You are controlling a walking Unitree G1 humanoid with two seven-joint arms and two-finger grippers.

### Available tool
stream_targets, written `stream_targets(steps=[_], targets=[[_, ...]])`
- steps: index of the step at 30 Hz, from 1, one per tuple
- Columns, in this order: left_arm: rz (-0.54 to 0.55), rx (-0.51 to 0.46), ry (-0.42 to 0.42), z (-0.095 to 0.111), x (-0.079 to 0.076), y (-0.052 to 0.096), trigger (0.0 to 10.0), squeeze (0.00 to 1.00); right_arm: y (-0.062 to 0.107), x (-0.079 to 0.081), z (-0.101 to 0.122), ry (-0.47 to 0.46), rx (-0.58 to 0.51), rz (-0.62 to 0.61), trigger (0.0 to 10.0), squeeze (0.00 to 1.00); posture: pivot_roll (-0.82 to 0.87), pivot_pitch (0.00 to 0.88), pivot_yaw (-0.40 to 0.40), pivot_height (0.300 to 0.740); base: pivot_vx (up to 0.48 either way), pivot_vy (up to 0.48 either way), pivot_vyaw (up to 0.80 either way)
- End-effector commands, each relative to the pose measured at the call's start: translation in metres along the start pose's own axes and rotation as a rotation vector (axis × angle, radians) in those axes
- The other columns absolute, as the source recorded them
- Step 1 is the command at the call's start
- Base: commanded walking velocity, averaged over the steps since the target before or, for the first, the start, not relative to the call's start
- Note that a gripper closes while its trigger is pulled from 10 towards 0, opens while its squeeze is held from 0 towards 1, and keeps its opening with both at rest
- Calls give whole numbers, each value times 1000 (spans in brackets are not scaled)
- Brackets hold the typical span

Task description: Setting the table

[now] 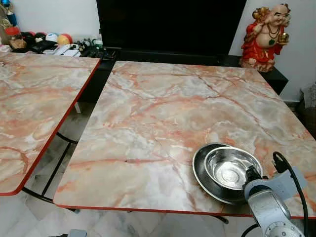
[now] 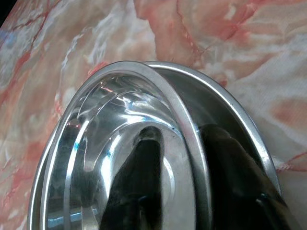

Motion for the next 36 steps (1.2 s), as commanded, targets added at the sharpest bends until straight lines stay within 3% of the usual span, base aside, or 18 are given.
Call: stream_targets(steps=[1, 2, 3, 25, 35, 36], targets=[[-9, 26, -10, -8, -1, 1, 10000, 0, 1, -4, -17, -24, 55, -17, 10000, 145, -21, 98, -56, 740, 0, 0, 0], [-9, 26, -10, -8, -1, 1, 10000, 0, 2, -4, -17, -24, 56, -17, 10000, 145, -21, 98, -56, 740, 0, 0, 0], [-9, 26, -10, -8, 0, 1, 10000, 0, 2, -3, -17, -23, 55, -16, 10000, 0, -21, 99, -56, 740, 0, 0, 0], [-13, 26, -8, -8, -3, 1, 10000, 0, 4, -1, -23, 36, 75, 0, 10000, 0, -25, 95, -61, 740, 0, 0, 0], [-14, 25, -9, -7, -3, 1, 10000, 0, 3, -10, -19, 48, 54, -43, 10000, 0, -28, 96, -60, 740, 0, 0, 0], [-14, 25, -9, -7, -3, 1, 10000, 0, 3, -10, -19, 49, 53, -45, 10000, 400, -28, 96, -60, 740, 0, 0, 0]])
Point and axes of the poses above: a point about 5 cm out from each wrist's last joint towards the gripper, its own y axis pointing back from the gripper into the wrist, its own z axis along the axis of the wrist's last joint, x = y × z, the point moved 6 cm from there along -y, pointing out of the wrist towards the gripper, and after that the axes turned 2 degrees about -y, right-handed, at the moved point
